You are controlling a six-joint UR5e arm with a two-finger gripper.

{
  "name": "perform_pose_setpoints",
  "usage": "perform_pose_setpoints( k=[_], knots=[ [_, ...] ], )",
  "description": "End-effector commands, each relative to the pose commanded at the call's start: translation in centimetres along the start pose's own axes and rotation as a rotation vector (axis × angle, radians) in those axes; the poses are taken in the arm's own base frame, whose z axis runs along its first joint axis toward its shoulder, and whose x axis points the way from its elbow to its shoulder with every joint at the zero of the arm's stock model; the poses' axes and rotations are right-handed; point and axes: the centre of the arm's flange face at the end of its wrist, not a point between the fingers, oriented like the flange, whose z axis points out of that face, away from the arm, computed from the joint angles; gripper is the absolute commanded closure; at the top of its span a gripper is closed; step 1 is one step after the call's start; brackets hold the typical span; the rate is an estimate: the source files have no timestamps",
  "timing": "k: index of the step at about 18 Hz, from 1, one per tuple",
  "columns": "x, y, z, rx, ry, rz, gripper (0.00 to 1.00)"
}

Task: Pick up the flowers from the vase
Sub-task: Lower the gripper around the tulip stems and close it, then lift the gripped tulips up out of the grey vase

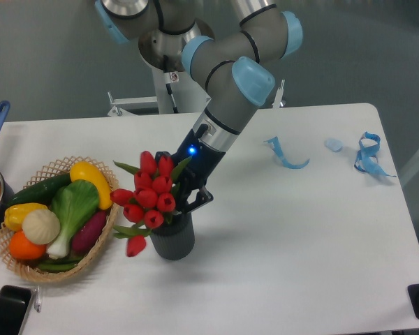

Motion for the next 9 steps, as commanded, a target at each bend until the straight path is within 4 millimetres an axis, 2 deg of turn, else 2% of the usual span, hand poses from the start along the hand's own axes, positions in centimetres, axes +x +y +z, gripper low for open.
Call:
perform_pose_setpoints(
  k=[3,7,9],
  knots=[
    [-0.1,-1.1,-1.0,0.04,-0.007,-0.021,0.57],
    [-0.5,-2.6,-3.5,0.072,-0.046,-0.04,0.57],
    [-1.3,-3.5,-5.5,0.14,-0.054,-0.097,0.57]
  ],
)
